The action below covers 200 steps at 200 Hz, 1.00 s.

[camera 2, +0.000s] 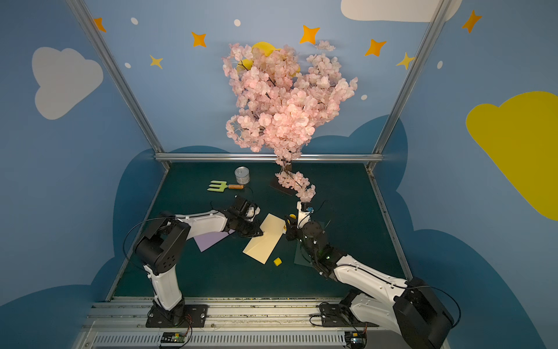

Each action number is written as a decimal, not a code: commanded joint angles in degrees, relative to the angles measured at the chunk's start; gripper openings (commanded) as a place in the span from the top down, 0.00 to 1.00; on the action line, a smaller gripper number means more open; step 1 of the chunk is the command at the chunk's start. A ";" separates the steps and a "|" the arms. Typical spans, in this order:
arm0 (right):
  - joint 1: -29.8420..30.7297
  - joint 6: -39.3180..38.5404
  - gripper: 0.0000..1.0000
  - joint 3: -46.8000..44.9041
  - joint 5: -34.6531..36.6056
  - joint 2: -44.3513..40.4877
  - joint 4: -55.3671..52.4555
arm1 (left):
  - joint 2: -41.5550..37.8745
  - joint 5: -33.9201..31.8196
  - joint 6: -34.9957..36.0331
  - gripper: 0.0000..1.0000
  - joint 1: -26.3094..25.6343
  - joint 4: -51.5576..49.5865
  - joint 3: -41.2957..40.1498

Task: Seal the envelope with a glue stick
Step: Seal the envelope at the center of the board.

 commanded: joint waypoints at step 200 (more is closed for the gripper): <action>-0.99 -0.43 1.00 0.37 -0.07 -0.94 0.36 | 9.69 -5.58 3.17 0.97 -1.19 -9.58 9.15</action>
